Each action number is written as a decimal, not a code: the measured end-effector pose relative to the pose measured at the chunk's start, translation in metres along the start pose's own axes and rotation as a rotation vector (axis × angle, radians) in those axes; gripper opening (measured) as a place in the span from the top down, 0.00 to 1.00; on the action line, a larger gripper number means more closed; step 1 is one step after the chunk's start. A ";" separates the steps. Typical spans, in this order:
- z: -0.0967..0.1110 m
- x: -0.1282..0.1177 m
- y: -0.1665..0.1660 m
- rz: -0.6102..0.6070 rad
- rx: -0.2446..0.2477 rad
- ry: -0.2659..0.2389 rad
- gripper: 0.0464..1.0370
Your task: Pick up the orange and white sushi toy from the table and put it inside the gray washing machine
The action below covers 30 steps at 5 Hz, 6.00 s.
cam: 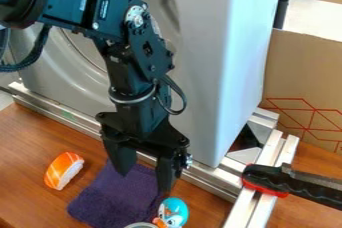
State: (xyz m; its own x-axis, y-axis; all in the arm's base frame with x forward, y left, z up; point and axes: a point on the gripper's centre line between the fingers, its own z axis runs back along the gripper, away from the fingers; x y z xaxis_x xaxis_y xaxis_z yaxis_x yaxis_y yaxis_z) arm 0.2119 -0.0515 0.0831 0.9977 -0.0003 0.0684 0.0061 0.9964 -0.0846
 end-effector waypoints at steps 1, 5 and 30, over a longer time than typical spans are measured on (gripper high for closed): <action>-0.003 -0.003 0.001 -0.002 0.007 0.015 0.04; -0.013 -0.031 0.142 0.048 0.160 0.045 0.04; 0.017 0.050 0.069 -0.028 0.139 0.146 0.04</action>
State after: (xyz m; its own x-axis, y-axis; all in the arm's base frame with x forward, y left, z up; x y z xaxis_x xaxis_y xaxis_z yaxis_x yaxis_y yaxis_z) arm 0.2610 0.0181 0.0972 0.9966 -0.0301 -0.0765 0.0343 0.9980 0.0538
